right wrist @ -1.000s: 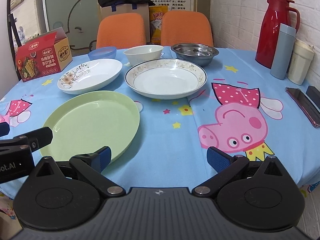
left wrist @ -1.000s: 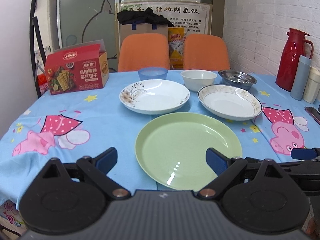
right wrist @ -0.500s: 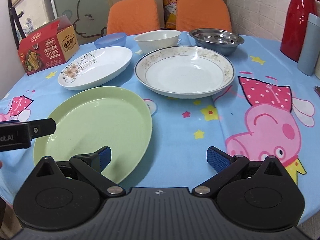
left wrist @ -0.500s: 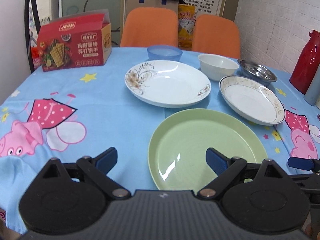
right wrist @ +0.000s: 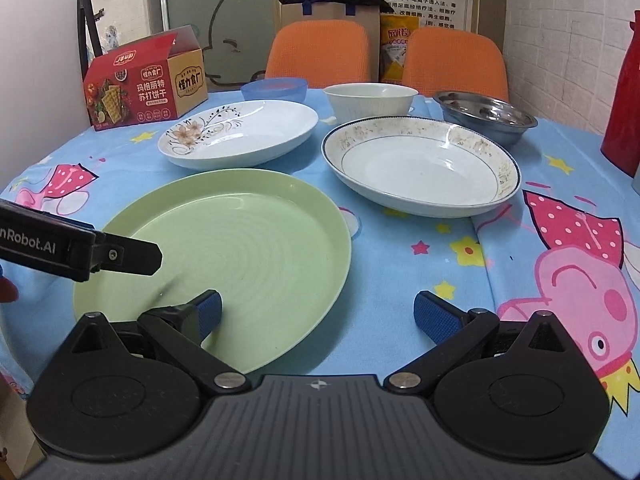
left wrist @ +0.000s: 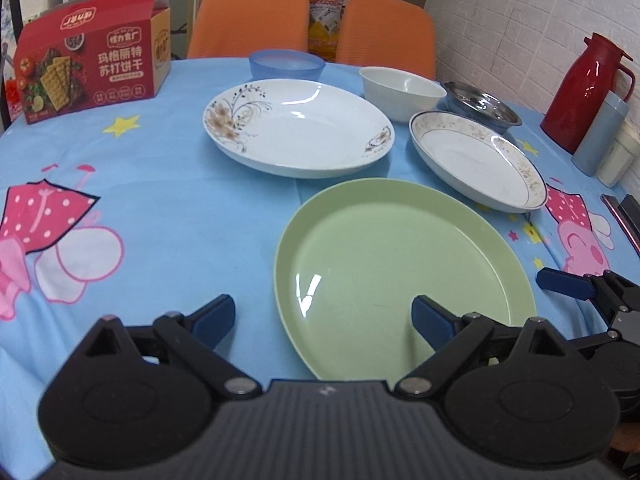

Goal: Organize plates and bowls
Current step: 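Close the left gripper on the light-green plate rim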

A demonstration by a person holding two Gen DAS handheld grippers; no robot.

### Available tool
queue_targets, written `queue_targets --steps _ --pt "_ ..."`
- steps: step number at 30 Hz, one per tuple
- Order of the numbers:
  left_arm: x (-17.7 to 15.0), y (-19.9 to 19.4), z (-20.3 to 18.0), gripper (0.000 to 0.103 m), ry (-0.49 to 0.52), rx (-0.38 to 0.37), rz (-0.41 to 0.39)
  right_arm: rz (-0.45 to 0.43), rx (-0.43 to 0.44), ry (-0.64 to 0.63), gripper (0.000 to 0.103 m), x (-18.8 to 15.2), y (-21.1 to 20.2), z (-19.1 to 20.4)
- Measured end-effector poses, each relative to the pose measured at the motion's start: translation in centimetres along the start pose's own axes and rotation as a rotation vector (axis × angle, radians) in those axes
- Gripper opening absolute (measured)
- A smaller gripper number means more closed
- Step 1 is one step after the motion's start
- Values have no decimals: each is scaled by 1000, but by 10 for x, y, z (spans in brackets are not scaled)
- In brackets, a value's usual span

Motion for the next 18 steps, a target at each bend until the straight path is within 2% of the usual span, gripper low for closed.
queue_targets --steps 1,4,8,10,11,13,15,18 --pt "0 0 0 92 2 -15 -1 11 -10 15 103 2 -1 1" --pt "2 0 0 92 1 -44 -7 -37 48 19 103 8 -9 8" --pt "3 7 1 91 -2 -37 8 -4 39 -1 103 5 5 13" --pt "4 8 -2 81 18 -10 -1 -26 42 -4 103 5 5 14" --pt "4 7 -6 48 46 -2 -9 -31 59 -9 103 5 4 16" --pt "4 7 -10 45 74 31 -12 -49 50 -4 103 5 4 17" --pt "4 8 -9 44 54 35 -15 -64 36 12 99 5 3 16" --pt "3 5 -7 43 47 63 -11 -61 22 21 97 5 1 21"
Point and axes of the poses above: each gripper's, at about its wrist camera, not at the fingertips, and y roughly the way its jaws point, z to its left, x to its top, the point moved 6 cm from there along y, roughly the way its jaws point, and after that the axes turned 12 degrees about y, right-handed, at the moved point
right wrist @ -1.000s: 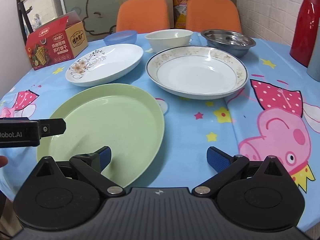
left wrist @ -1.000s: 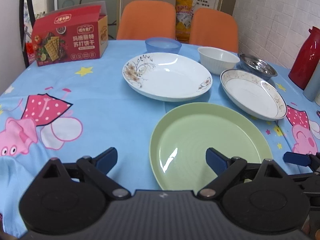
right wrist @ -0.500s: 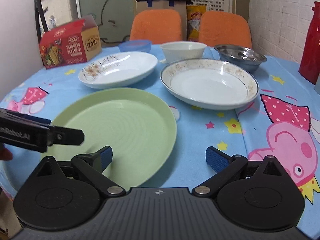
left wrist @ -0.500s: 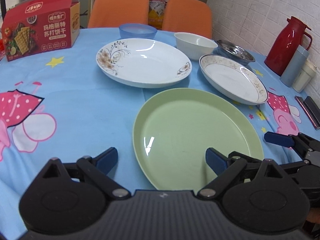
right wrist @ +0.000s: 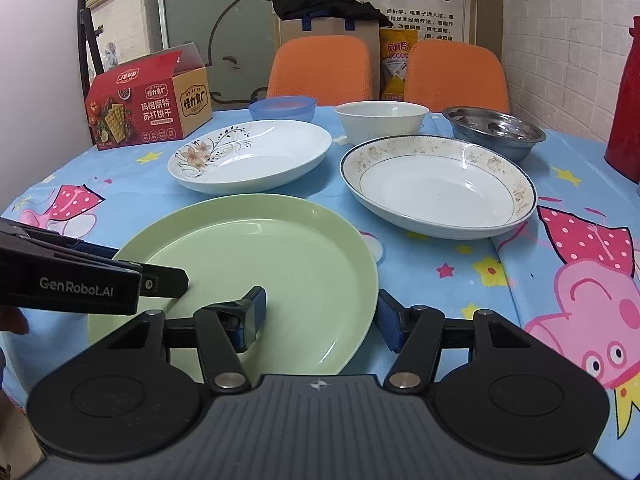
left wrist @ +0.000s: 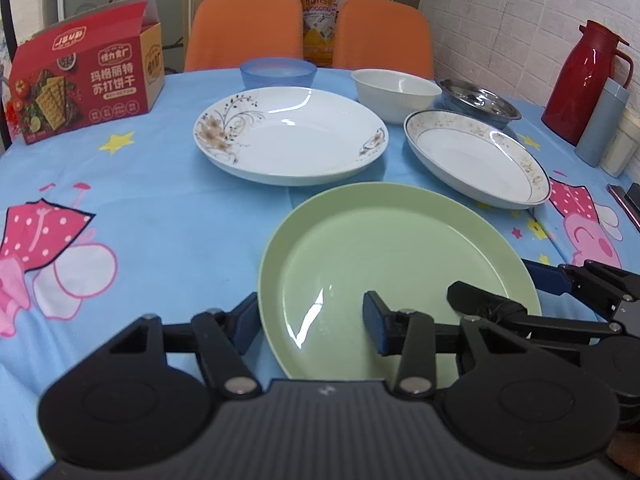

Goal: Organize plates and bowls

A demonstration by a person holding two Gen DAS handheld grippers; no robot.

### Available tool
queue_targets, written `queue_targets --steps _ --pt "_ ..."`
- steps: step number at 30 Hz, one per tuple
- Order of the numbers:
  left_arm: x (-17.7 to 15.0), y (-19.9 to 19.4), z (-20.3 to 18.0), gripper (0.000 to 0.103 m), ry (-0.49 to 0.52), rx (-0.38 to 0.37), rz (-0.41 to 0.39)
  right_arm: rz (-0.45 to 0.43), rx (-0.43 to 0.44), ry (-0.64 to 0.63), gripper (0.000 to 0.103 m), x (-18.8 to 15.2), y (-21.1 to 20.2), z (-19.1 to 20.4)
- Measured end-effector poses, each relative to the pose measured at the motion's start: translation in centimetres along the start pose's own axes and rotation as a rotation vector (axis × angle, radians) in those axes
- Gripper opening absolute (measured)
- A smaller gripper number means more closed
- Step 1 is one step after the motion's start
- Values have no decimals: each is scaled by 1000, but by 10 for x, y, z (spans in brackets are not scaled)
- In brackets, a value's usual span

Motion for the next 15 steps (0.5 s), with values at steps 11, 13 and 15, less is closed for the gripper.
queue_targets --steps 11,13,15 --pt "-25 -38 74 43 -104 164 0 12 138 -83 99 0 16 81" --pt "-27 -36 82 43 -118 170 6 21 143 -96 101 0 23 90" --pt "-28 -30 86 43 -121 165 12 32 132 -101 103 0 29 93"
Point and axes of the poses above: each gripper's, at about its wrist camera, not at the fingertips, and y roughly the way its jaws point, z to its left, x to its top, the point moved 6 cm from there along y, roughly the way its jaws point, and after that the axes turned 12 degrees about y, right-handed, at the moved point
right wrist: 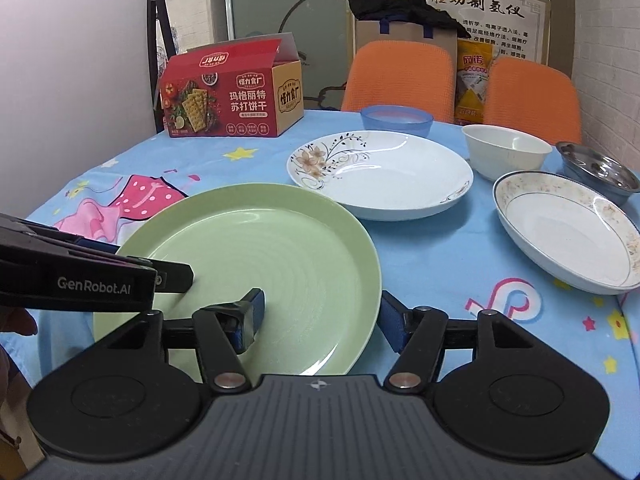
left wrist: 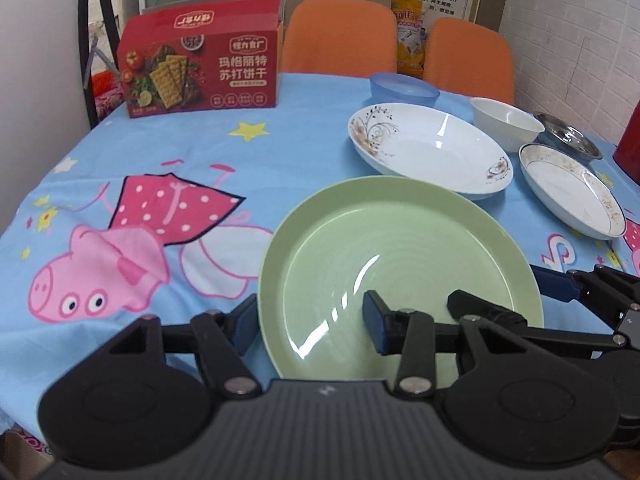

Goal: Organize plates and bowls

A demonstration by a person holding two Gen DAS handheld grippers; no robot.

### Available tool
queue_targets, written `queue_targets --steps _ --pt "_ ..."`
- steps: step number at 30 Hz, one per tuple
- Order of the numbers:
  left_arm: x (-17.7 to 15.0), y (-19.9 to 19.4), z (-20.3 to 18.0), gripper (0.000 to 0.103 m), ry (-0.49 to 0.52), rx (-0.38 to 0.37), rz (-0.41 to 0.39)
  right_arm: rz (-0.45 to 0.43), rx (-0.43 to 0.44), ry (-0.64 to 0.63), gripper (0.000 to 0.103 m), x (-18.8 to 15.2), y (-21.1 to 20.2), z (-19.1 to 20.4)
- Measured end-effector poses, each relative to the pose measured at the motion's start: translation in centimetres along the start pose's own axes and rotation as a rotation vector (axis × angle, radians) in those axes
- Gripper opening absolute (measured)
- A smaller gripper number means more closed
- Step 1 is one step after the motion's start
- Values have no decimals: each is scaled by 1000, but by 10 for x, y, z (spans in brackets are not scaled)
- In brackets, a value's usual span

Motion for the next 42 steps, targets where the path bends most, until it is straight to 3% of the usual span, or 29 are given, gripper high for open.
queue_targets --steps 5,7,9,12,17,19,26,35,42 --pt "0 9 -2 46 -10 -28 -5 19 13 6 103 -2 4 -4" --pt "0 10 -2 66 -10 -56 -2 32 49 9 103 -2 3 -5" --pt "6 3 2 74 -21 -45 -45 16 74 41 103 4 -6 -11" --pt "21 -8 12 75 -25 -26 -101 -53 48 59 103 23 -19 -24" --pt "43 -4 18 77 -28 -30 -110 -97 0 78 103 50 -20 -52" --pt "48 1 17 82 -14 -19 -109 -98 -13 93 103 57 -16 -61" --pt "66 21 6 82 27 -13 -92 -96 -7 83 103 77 8 -75" --pt "114 69 3 83 55 -22 -57 -90 -2 -32 103 121 64 -72" --pt "138 110 11 83 12 -67 -4 -74 47 58 103 121 87 -89"
Point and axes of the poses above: each gripper's, at about its wrist camera, not at the fingertips, and y roughly the way its jaws point, z to its left, x to its top, the point moved 6 cm from there along y, roughly the way its jaws point, and after that the axes turned 12 degrees about y, right-handed, at the moved point
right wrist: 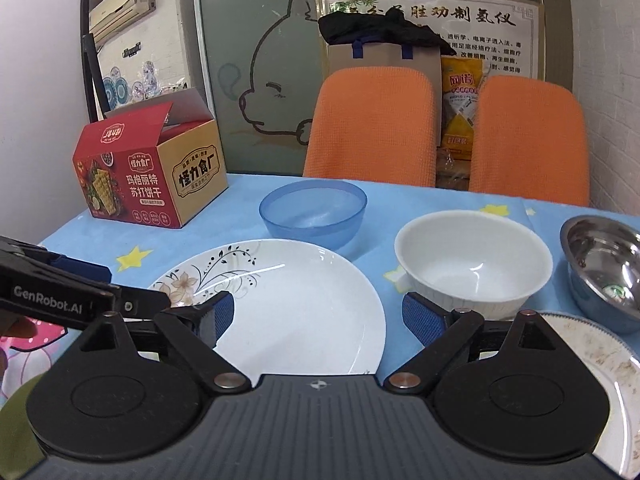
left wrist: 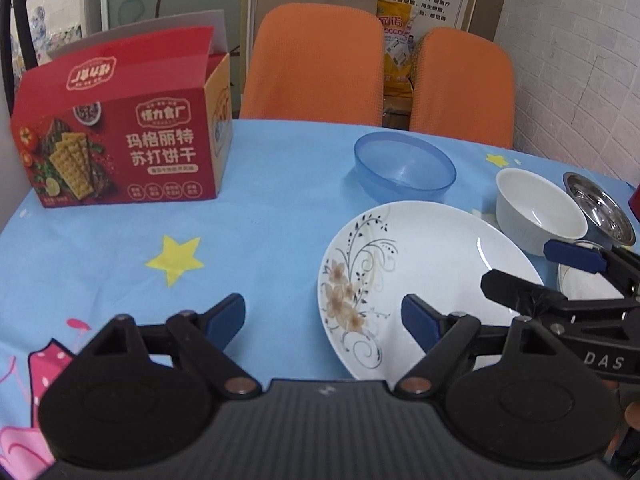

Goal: Organize plates and bowls

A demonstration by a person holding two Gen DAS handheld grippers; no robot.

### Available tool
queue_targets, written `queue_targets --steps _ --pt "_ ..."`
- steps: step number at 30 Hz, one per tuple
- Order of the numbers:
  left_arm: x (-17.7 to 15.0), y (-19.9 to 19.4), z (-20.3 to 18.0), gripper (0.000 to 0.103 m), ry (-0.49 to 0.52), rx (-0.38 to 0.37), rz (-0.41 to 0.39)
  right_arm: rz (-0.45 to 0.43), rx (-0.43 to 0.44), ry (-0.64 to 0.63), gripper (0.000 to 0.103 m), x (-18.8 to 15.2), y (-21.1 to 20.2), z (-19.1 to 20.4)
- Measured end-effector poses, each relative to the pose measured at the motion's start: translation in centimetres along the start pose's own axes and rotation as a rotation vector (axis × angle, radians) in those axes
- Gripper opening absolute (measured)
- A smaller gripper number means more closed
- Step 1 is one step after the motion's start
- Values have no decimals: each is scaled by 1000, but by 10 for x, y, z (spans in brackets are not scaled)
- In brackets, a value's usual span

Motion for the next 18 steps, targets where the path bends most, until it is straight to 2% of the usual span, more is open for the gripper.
queue_targets --steps 2,6,11,18 --pt "2 9 0 83 -2 -12 8 10 -6 43 103 -1 1 -4" --pt "6 21 -4 83 0 -25 8 -9 17 28 103 -3 -1 3" --pt "7 29 -9 83 17 -27 22 53 -18 11 103 -13 15 1" --pt "7 34 -18 83 59 -41 25 79 -37 -91 103 -26 24 14"
Point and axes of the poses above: each gripper's, at about its wrist camera, not at the fingertips, and y roughly the way its jaws point, z to its left, x to its top, the point moved 6 cm from there along y, roughly the way its jaws point, and after that the axes turned 12 degrees about y, right-handed, at the moved point
